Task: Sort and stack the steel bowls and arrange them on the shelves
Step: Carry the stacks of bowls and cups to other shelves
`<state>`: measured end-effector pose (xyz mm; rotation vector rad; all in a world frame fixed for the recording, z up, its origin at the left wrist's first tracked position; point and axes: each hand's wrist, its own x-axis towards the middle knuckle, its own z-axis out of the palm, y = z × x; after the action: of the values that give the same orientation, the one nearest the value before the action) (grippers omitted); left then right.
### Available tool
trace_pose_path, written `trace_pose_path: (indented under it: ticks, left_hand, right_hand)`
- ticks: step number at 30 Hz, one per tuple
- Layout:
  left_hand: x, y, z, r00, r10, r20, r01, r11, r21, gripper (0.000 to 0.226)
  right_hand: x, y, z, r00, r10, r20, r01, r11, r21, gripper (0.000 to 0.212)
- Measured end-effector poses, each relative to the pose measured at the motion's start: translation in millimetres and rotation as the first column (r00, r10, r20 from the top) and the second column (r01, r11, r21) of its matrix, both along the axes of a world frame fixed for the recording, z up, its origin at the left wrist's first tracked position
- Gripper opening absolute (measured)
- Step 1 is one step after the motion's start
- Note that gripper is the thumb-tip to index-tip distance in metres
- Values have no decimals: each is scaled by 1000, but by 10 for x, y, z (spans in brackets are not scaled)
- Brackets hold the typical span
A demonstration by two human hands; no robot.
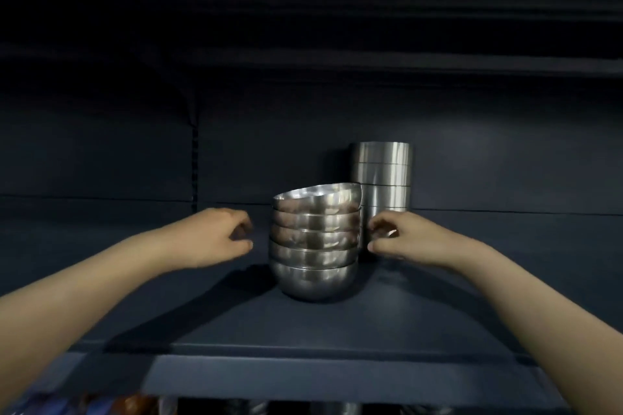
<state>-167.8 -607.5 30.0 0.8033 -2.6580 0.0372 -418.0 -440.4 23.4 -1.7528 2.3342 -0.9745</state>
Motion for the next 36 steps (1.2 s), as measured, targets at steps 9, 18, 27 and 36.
trace_pose_path:
  ticks: [9, 18, 27, 36]
  left_hand:
    - [-222, -26, -260, 763, -87, -640, 566, 567, 598, 79]
    - [-479, 84, -311, 654, -80, -753, 653, 561, 508, 54]
    - [-502, 114, -407, 688, -117, -716, 665, 497, 558, 68]
    - [-494, 13, -540, 723, -124, -680, 650, 458, 607, 71]
  right_hand:
    - [251, -110, -186, 856, 331, 398, -234, 933, -273, 95]
    - [276, -248, -286, 865, 399, 305, -270, 882, -386, 80]
    - [277, -251, -311, 897, 347, 275, -272, 921, -279, 96]
    - [283, -240, -337, 885, 306, 350, -212, 935, -283, 83]
